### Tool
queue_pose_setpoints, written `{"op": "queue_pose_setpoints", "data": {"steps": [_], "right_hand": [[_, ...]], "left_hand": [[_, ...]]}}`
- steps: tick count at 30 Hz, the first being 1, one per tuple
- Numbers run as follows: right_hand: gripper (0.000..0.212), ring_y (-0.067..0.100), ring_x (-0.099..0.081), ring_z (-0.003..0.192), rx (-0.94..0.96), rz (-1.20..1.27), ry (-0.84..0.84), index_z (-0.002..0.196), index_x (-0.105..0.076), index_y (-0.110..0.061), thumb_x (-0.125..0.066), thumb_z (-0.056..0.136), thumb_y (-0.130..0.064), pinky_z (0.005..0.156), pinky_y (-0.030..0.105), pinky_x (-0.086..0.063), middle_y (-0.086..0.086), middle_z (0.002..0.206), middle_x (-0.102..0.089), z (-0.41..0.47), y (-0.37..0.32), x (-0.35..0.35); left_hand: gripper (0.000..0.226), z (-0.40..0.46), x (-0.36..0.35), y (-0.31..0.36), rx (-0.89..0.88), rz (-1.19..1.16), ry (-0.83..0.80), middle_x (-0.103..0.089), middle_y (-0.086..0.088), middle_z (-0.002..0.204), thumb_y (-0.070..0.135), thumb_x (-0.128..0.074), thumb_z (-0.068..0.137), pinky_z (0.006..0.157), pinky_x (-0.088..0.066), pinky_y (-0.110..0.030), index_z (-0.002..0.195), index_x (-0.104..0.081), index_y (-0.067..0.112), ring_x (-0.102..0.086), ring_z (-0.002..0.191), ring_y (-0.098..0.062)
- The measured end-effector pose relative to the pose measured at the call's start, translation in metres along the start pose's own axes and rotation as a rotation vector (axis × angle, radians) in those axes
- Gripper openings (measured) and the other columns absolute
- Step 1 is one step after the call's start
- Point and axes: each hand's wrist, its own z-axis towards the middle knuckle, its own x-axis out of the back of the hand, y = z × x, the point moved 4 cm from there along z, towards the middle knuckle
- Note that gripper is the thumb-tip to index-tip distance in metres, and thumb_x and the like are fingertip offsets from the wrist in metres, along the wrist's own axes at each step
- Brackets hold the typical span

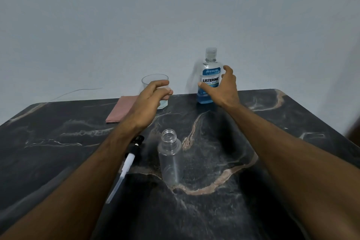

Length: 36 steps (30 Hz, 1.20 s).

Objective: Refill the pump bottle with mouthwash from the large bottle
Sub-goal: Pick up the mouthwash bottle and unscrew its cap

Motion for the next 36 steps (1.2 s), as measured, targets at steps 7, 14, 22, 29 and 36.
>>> {"op": "queue_pose_setpoints", "data": {"steps": [7, 14, 22, 29, 36], "right_hand": [[0.098, 0.021, -0.055, 0.112, -0.025, 0.047, -0.041, 0.143, -0.023, -0.015, -0.085, 0.069, -0.030, 0.093, 0.030, -0.044, 0.006, 0.129, -0.052, 0.017, 0.013, -0.014], [0.091, 0.015, -0.056, 0.096, -0.010, 0.015, -0.024, 0.140, -0.026, -0.017, -0.082, 0.068, -0.020, 0.086, 0.032, -0.048, -0.005, 0.110, -0.053, 0.011, 0.010, -0.014], [0.092, 0.013, -0.059, 0.093, 0.067, -0.016, -0.159, 0.140, -0.023, -0.025, -0.081, 0.069, -0.022, 0.083, 0.030, -0.051, -0.010, 0.105, -0.054, -0.057, -0.018, 0.022], [0.094, 0.010, -0.058, 0.098, 0.103, -0.002, -0.185, 0.142, -0.023, -0.027, -0.082, 0.068, -0.029, 0.086, 0.028, -0.047, -0.015, 0.111, -0.052, -0.143, -0.046, 0.066], [0.090, -0.006, -0.056, 0.088, 0.104, 0.019, -0.193, 0.138, -0.026, -0.027, -0.082, 0.068, -0.026, 0.072, 0.009, -0.040, -0.022, 0.100, -0.051, -0.212, -0.065, 0.097]], "left_hand": [[0.032, 0.021, -0.009, -0.019, 0.024, 0.009, -0.010, -0.066, 0.007, 0.116, 0.037, -0.047, 0.096, 0.106, -0.041, -0.038, 0.127, -0.053, 0.028, -0.058, 0.112, -0.007], [0.026, 0.016, -0.006, -0.020, 0.004, -0.016, 0.002, -0.068, 0.011, 0.108, 0.036, -0.047, 0.097, 0.099, -0.044, -0.033, 0.120, -0.054, 0.030, -0.060, 0.109, -0.005], [0.023, -0.032, 0.020, -0.007, -0.010, -0.079, 0.180, -0.070, 0.008, 0.104, 0.033, -0.049, 0.098, 0.081, -0.049, -0.028, 0.117, -0.058, 0.023, -0.064, 0.101, -0.008], [0.011, -0.114, 0.030, 0.009, 0.011, -0.176, 0.278, -0.069, 0.001, 0.095, 0.018, -0.052, 0.097, 0.077, -0.051, -0.034, 0.101, -0.061, 0.022, -0.064, 0.088, -0.013], [0.015, -0.182, 0.028, 0.015, -0.030, -0.168, 0.280, -0.071, -0.001, 0.094, 0.013, -0.057, 0.093, 0.062, -0.048, -0.016, 0.099, -0.063, 0.025, -0.065, 0.079, -0.006]]}}
